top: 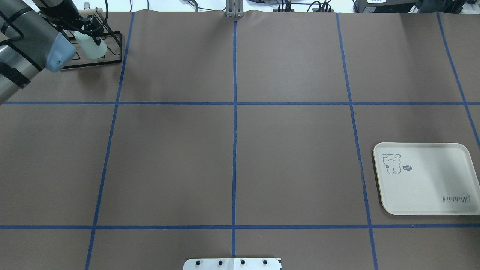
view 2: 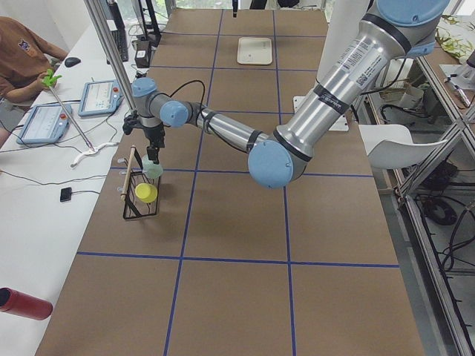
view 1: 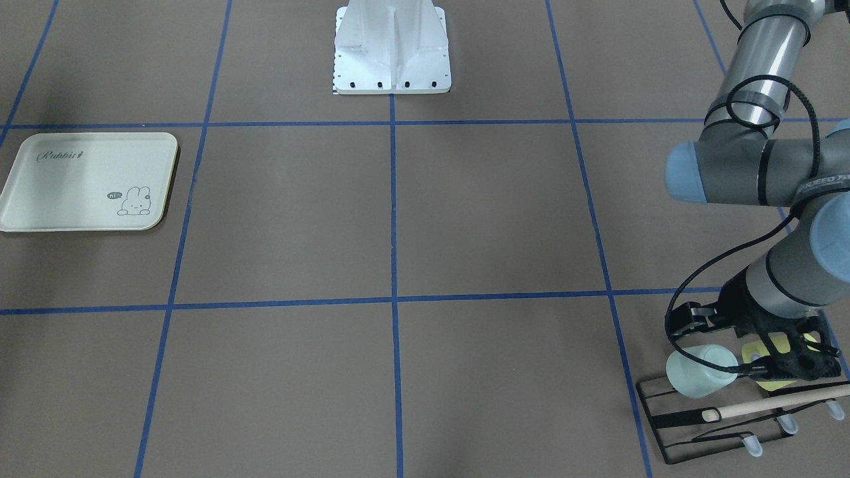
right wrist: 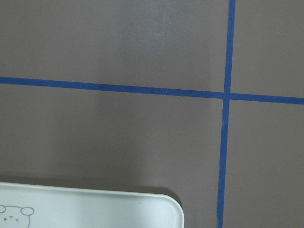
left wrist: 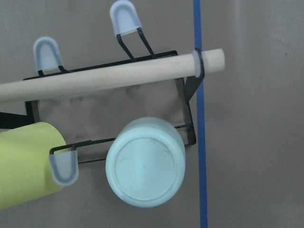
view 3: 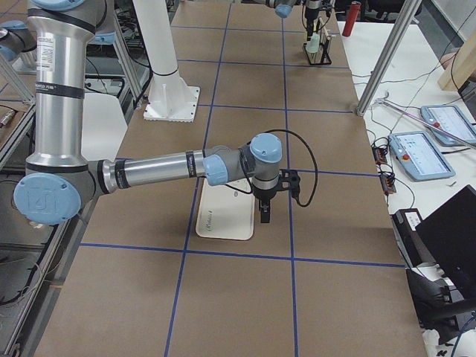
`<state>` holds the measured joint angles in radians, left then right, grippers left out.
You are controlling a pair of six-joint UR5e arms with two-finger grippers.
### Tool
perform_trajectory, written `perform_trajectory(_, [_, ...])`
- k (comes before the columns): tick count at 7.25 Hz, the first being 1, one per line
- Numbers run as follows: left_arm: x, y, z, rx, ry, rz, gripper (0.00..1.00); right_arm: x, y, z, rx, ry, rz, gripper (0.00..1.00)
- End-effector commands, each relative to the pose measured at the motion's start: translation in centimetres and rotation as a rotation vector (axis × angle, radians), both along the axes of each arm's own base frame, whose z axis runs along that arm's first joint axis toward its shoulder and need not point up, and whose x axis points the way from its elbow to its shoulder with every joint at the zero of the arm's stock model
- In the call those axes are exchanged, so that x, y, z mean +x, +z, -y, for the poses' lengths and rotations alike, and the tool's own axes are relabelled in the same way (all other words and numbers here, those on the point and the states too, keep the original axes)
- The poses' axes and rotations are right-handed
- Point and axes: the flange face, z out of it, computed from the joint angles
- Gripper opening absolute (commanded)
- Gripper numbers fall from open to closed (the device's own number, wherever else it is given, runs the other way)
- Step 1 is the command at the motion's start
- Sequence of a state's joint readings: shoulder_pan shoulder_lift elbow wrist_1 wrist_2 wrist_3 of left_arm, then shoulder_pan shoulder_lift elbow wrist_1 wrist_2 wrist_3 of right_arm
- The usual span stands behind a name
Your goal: Left arm grabs green cup and hands to right arm on tray
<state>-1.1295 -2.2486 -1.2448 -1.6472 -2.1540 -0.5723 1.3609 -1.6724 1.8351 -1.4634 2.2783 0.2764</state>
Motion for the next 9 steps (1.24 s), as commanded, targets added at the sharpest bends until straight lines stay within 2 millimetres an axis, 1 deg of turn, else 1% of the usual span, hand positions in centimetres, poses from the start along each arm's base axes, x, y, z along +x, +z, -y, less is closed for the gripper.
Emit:
perform_trajectory(1, [0.6,2.3,1.1,0.005,0.004,0.004,0.99,0.0,-0.1,0.0,0.002,0.0,0.0,1.0])
perform_trajectory(2, [0.8,1.6,1.4,0.006,0.0,0.002,0.99,0.0,-0.1,0.0,0.002,0.0,0.0,1.0])
perform_trajectory(4, [0.9,1.9,1.7,0.001,0.001,0.005,0.99,0.0,-0.1,0.0,0.003,-0.001,0.002,1.0])
perform_trajectory(5, [1.2,1.4,2.4,0.0,0.002,0.006,0.99,0.0,-0.2,0.0,0.005,0.0,0.001,1.0])
perform_trajectory(7, [1.4,1.1,2.6,0.002,0.004,0.006,0.99,0.0,-0.2,0.0,0.005,0.0,0.001,1.0])
perform_trajectory(9, [1.4,1.3,2.7,0.001,0.007,0.008,0.99,0.0,-0.2,0.0,0.006,0.0,0.001,1.0])
